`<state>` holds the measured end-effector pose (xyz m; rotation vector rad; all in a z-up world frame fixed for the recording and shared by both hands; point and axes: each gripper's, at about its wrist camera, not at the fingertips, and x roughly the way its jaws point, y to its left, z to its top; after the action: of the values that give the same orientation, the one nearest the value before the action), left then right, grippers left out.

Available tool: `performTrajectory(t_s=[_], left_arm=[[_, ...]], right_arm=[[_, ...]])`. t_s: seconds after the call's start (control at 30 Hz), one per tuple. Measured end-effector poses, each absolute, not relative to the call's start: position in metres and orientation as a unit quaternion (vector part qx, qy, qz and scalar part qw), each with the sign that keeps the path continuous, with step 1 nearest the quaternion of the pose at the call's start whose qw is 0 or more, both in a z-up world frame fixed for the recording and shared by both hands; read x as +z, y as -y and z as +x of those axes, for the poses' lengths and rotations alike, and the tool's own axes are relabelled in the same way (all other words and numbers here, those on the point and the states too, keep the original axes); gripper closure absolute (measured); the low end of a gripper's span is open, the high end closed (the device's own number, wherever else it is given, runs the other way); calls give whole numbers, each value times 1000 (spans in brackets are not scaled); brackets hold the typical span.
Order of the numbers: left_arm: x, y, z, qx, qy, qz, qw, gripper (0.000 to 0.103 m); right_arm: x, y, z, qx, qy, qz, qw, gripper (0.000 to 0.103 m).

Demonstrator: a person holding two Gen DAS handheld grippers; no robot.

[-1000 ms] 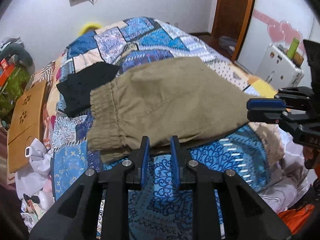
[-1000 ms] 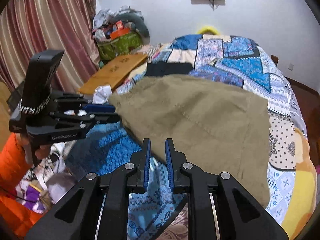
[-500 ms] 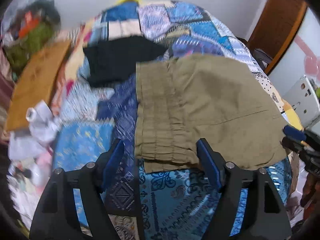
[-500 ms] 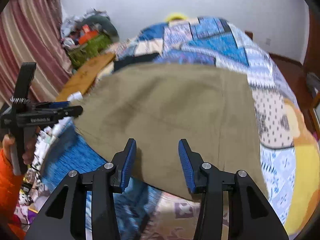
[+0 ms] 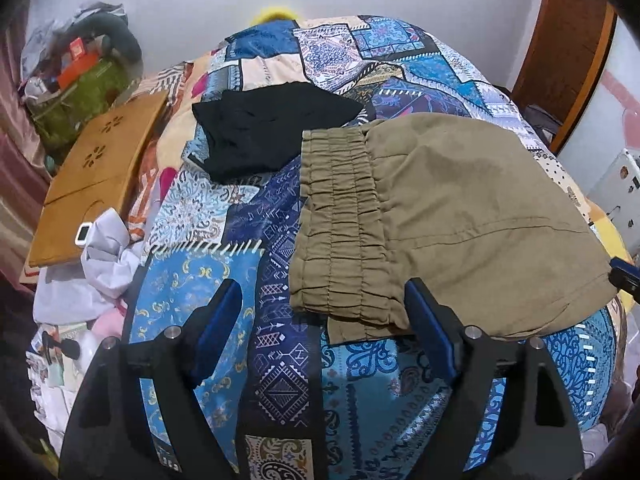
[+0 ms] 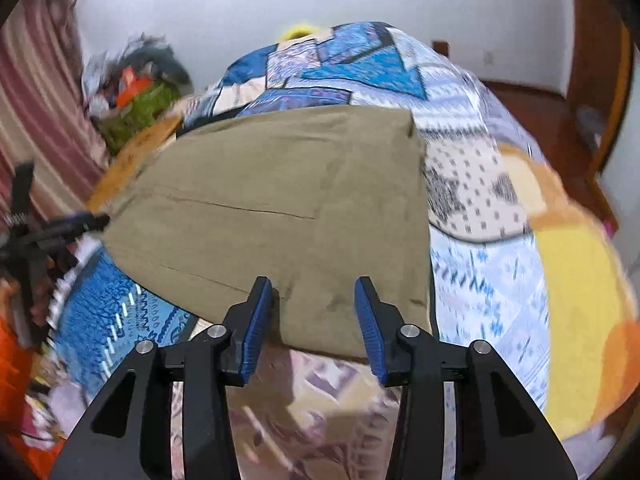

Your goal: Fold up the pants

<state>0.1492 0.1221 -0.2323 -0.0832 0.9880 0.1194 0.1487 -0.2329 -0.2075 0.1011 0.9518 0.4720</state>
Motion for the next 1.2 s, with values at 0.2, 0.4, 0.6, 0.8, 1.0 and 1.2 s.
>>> performTrajectory(t_s=[0.2,0.4,0.6,0.8,1.0,1.2], left_arm=[[-230,-128,151,52,-485,-68,870,19],[-196,-131,157,61,-454,-43,888,21],[-172,-149,190,76,-437,-42,896,21],[-168,-157,228,72,-442,-36,893,20],[-183,-163,270,67,-460,-40,885,19],[-213,-171,296,42,-501,-77,861,19]], right_arm=[[-208,249,149,200,-463,61,862,57],[-191,261,160,192,-465,49,863,57],[-164,270,186,189,-428,46,882,54],[-141,262,224,184,-386,17,904,53],[-144,247,275,194,-377,-3,906,50],[-179,226,338,203,-412,-43,887,50]])
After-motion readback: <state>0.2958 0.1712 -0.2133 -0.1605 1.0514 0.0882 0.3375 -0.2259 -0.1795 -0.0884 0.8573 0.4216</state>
